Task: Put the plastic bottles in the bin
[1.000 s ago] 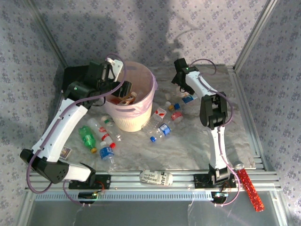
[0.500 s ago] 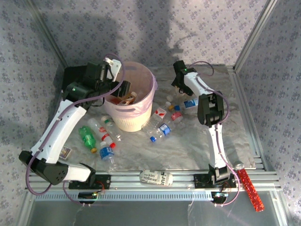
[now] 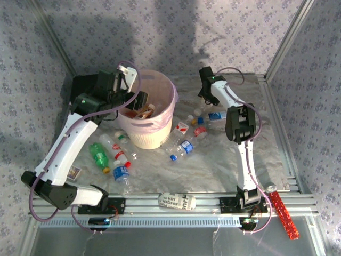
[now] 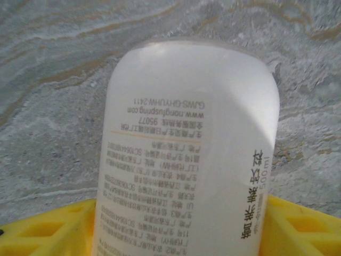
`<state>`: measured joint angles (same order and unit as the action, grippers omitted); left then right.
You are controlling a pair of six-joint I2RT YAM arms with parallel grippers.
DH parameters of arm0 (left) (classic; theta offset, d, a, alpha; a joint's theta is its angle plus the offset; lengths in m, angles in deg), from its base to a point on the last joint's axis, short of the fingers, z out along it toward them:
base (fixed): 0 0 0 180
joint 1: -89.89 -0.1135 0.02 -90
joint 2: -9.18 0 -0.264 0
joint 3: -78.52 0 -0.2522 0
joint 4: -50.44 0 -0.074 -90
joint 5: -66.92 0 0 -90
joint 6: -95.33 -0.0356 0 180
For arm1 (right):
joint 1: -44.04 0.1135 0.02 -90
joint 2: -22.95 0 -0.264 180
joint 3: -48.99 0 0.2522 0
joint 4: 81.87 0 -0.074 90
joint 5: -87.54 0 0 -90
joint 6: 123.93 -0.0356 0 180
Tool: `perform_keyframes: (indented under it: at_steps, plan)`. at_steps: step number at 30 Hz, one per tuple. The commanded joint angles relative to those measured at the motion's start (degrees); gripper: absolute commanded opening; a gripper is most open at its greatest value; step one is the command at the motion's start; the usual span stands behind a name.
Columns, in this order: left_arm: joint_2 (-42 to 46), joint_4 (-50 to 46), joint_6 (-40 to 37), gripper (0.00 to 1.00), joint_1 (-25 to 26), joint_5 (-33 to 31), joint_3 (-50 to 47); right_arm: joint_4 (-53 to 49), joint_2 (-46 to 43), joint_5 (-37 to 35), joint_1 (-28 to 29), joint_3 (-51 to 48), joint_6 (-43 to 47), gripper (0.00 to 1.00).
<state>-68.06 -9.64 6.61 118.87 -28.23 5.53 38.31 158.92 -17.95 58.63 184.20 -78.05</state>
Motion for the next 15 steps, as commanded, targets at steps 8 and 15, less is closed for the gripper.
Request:
perform_keyframes:
  at_steps: [8, 15]
  plan:
    - [2.30, 2.48, 5.28, 0.85, -0.95, 11.52, 2.76, 6.38, -21.33, 6.57, -0.09, -5.57, 7.63, 0.65]
    - [2.88, 6.78, 11.64, 0.90, -3.75, 25.29, 2.33, 15.78, -35.00, 18.91, 2.48, -14.93, 13.81, 0.63]
